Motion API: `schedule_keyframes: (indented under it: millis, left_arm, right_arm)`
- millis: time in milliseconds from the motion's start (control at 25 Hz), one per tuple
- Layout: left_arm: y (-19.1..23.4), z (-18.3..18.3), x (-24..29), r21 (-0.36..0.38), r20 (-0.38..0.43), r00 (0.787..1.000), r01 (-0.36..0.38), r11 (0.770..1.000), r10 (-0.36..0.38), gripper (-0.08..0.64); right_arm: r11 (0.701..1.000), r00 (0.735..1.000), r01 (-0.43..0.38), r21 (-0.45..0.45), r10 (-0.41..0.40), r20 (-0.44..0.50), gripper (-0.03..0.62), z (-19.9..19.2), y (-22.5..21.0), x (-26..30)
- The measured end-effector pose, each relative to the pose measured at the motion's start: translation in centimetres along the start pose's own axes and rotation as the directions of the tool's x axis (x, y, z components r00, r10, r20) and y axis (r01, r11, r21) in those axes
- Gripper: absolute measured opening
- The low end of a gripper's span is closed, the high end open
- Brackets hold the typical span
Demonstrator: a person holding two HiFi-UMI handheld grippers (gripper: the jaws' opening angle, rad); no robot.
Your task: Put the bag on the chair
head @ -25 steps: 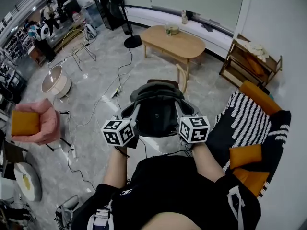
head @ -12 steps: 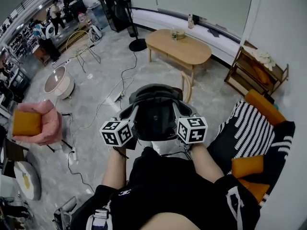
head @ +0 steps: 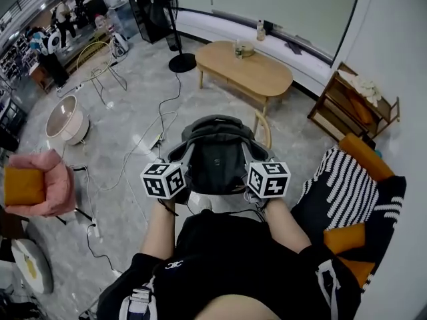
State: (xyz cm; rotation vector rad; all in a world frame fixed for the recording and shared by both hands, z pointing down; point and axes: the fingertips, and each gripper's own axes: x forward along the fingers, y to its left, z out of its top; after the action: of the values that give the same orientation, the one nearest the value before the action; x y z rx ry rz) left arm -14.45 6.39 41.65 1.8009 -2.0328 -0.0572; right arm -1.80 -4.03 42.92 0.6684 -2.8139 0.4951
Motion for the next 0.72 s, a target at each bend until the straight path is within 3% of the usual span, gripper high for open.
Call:
schedule_keyframes:
  millis: [400,720]
  left_arm:
    - [14.6,9.3,9.2,0.031,-0.005,0.993,0.116,0.993,-0.116,0.060]
    - [23.3,11.6,14.2,0.040,-0.047,0.977,0.211,0.977,-0.209,0.060]
  right_arm:
    - [0.996,0.996,0.089,0.018,-0.089,0.011,0.064,4.9,2.4,16.2]
    - [0.983,0.984,0.179,0.049,-0.178,-0.032,0.063,4.8,3.8,25.1]
